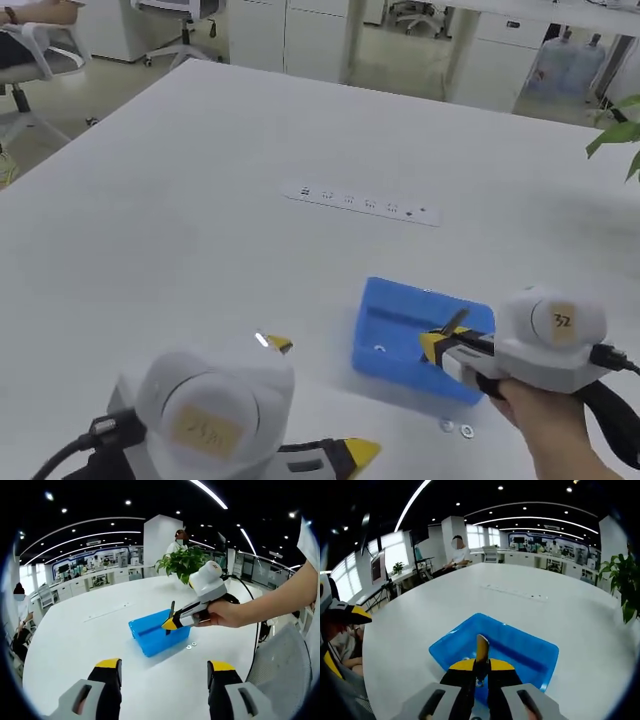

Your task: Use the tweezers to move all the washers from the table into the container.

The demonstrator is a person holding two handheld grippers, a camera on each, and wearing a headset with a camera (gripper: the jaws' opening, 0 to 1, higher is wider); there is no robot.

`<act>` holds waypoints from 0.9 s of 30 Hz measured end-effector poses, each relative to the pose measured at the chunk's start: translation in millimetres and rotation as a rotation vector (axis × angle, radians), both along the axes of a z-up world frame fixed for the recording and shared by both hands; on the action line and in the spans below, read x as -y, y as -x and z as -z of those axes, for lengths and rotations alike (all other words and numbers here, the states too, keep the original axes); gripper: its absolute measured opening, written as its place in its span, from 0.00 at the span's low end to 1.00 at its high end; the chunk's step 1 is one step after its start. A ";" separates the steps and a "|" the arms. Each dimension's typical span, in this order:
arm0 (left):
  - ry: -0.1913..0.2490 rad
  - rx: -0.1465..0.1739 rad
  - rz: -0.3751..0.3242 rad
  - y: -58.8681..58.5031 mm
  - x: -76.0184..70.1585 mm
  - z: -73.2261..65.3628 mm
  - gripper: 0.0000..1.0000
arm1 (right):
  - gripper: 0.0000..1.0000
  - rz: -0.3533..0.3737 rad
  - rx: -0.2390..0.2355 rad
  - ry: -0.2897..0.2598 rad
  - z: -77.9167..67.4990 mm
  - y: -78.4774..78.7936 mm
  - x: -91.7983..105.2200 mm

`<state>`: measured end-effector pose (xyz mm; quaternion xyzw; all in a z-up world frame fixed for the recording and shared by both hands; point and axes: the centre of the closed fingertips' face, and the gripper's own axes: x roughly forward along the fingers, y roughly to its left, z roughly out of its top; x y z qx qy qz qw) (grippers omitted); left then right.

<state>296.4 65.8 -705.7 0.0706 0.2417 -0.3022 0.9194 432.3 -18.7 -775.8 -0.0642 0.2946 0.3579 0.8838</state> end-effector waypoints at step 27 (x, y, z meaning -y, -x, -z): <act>0.026 0.001 -0.042 0.6 1.8 -3.1 0.94 | 0.05 0.005 0.106 -0.087 -75.2 57.3 26.2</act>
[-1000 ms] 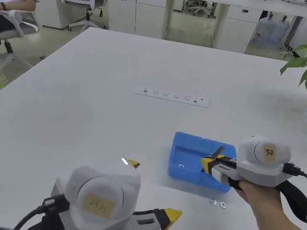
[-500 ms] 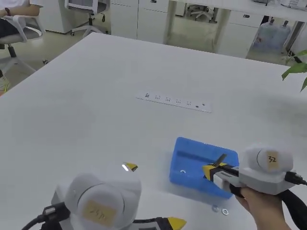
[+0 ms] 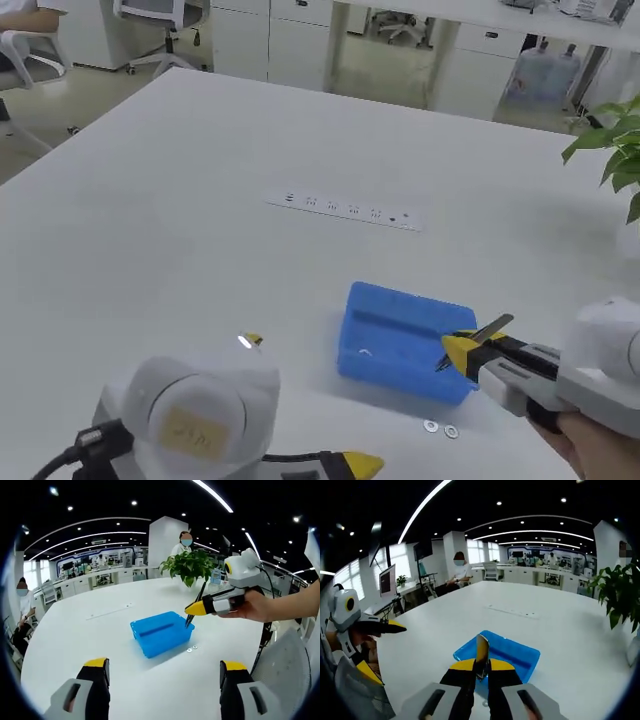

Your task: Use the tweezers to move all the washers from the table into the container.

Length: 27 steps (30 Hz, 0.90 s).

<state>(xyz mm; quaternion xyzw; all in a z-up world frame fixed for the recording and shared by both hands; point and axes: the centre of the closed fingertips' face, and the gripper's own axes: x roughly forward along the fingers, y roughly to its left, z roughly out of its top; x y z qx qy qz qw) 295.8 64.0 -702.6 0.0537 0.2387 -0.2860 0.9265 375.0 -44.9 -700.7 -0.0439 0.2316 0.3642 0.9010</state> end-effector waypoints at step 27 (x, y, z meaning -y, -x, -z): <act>-0.032 -0.039 -0.017 2.1 -4.0 8.4 0.99 | 0.05 0.002 -0.128 0.117 78.5 7.7 11.4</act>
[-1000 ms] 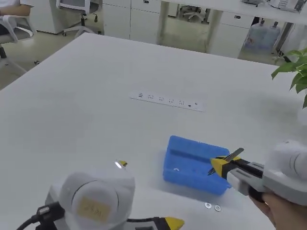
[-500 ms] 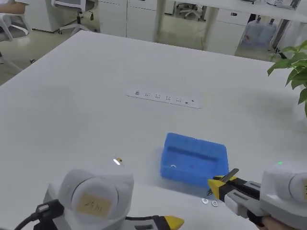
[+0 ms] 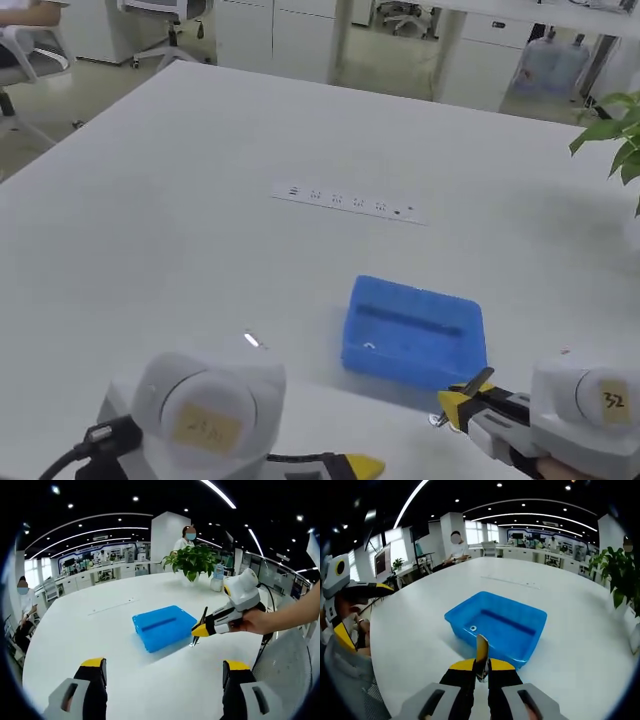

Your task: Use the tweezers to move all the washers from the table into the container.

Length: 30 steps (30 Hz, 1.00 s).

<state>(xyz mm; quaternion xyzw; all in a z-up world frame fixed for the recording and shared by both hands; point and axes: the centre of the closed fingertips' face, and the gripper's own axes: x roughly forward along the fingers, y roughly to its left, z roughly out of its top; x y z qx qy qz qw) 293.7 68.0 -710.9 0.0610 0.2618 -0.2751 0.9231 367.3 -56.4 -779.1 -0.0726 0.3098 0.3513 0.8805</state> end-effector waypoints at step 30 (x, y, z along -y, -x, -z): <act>-0.021 -0.014 0.000 1.5 -3.9 5.7 0.96 | 0.05 0.017 -0.018 -0.014 2.9 -2.9 -1.6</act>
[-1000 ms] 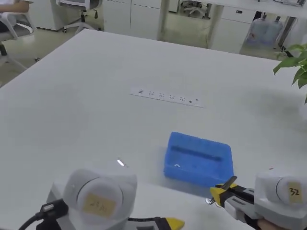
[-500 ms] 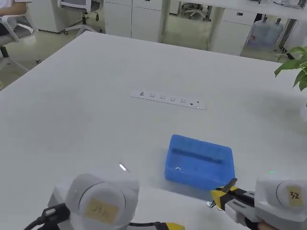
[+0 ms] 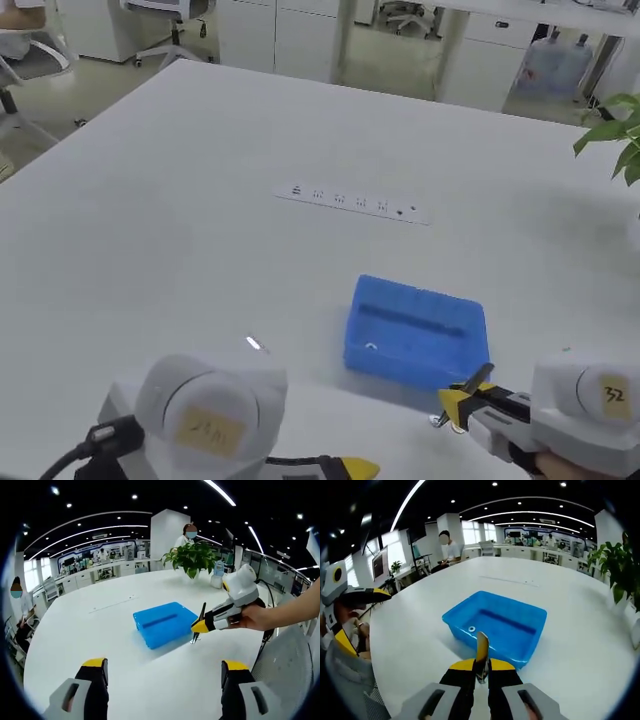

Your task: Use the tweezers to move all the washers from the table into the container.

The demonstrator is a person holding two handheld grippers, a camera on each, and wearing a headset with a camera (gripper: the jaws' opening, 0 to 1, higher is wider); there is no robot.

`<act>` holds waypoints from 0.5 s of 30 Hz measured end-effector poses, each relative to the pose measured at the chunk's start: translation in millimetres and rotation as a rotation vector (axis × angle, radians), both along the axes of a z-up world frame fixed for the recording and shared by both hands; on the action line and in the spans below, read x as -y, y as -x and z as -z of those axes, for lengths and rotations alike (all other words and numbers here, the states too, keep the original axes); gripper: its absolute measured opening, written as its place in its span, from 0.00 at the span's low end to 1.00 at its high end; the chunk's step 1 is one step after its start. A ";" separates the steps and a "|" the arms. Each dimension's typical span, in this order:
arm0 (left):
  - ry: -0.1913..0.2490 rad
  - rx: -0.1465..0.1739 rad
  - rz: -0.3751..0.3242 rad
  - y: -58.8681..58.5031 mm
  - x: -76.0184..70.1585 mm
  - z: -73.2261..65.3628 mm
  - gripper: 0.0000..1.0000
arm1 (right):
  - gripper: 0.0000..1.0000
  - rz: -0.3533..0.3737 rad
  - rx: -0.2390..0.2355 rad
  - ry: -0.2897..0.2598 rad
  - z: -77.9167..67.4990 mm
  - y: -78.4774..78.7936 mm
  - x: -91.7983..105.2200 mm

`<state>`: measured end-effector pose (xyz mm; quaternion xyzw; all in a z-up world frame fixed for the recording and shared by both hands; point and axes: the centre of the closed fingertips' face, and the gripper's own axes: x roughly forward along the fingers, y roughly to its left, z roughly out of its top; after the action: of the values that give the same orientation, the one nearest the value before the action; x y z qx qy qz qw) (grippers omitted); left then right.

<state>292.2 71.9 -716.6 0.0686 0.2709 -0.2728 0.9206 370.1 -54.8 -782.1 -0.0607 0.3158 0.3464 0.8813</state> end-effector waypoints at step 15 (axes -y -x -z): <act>-0.004 0.002 0.007 0.4 2.6 0.0 0.95 | 0.04 0.015 -0.017 -0.008 3.5 -0.2 -0.9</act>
<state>291.8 69.3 -716.6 0.0716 0.2701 -0.2754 0.9198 370.4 -53.9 -785.6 -0.0518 0.3224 0.3417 0.8813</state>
